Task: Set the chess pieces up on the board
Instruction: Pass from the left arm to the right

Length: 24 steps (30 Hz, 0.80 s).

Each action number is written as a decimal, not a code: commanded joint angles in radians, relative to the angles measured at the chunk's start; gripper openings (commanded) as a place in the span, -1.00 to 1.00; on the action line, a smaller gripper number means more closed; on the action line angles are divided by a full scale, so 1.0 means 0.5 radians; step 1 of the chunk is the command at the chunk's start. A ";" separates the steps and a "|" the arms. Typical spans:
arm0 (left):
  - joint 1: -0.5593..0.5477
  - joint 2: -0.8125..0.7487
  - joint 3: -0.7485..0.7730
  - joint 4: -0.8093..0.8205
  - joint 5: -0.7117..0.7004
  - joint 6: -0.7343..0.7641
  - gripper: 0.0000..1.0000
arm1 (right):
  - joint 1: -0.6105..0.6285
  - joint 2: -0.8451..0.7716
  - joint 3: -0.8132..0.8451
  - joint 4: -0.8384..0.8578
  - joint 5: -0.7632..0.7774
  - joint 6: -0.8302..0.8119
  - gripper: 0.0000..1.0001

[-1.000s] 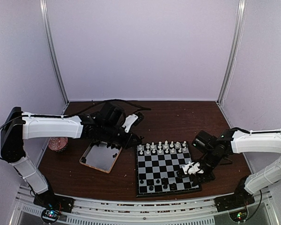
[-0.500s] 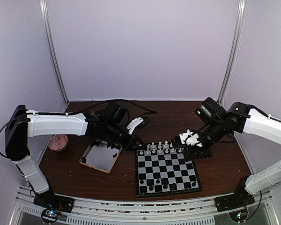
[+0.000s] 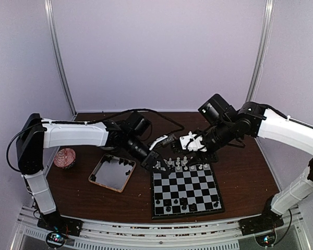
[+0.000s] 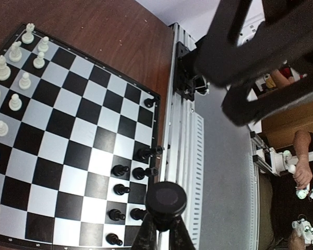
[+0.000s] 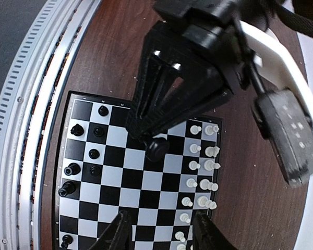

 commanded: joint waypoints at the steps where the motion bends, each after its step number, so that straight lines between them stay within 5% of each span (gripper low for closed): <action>1: 0.014 0.038 0.073 -0.073 0.250 0.002 -0.95 | 0.144 0.026 0.072 -0.023 0.153 -0.154 -0.16; 24: -0.017 0.135 0.146 -0.187 0.537 -0.004 -0.92 | 0.477 0.325 0.148 0.099 0.555 -0.291 -0.14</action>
